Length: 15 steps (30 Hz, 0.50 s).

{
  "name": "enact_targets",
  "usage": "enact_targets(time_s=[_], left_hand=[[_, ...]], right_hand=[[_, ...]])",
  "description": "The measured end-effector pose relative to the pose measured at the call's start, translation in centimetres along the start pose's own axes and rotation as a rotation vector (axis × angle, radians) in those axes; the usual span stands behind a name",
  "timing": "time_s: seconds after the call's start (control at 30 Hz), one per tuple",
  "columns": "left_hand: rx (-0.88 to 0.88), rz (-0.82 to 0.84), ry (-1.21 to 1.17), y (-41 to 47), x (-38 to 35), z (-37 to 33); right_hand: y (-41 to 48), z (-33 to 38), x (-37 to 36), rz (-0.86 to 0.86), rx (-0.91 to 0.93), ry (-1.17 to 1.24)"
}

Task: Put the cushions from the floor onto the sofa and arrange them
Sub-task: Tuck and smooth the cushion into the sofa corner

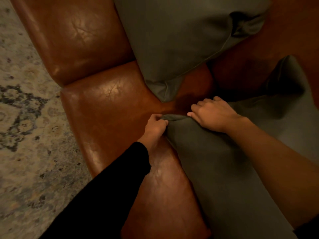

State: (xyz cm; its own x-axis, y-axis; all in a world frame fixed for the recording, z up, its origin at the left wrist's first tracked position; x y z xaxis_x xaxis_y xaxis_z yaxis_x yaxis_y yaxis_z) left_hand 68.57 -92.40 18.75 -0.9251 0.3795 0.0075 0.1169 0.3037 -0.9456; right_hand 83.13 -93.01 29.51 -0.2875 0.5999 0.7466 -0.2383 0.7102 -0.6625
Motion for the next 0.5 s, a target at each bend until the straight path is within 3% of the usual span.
enact_targets(time_s=[0.13,0.2,0.33,0.5], left_hand=[[-0.397,-0.194,0.383,-1.3,0.1,-1.7],[-0.565,-0.166,0.533,-2.1,-1.1,-2.8],[-0.516,0.018,0.774,-2.7,-4.4,-3.3],[-0.553,-0.129,0.830,-3.2,-4.5,-2.5]], right_hand=[[-0.6,-0.5,0.8,-0.091,-0.016,0.062],[-1.4,-1.2,1.4,-0.077,-0.033,0.060],[-2.7,-2.0,2.0,-0.019,-0.068,0.005],[-3.1,-1.9,1.4,-0.045,-0.067,-0.063]])
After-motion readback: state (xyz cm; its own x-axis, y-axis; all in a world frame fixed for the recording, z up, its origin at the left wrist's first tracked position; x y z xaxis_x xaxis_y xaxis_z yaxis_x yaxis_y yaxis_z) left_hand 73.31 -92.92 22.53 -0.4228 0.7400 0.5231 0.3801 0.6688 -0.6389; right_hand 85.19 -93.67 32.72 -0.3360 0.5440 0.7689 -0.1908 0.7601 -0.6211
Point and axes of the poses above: each hand's wrist, its own y-axis towards the middle knuckle, its own x-axis out of the back of the hand, z = x × y, the point moved 2 cm from there along y, towards the middle knuckle, and after that the axes turned 11 degrees about x, right-handed, at the moved point
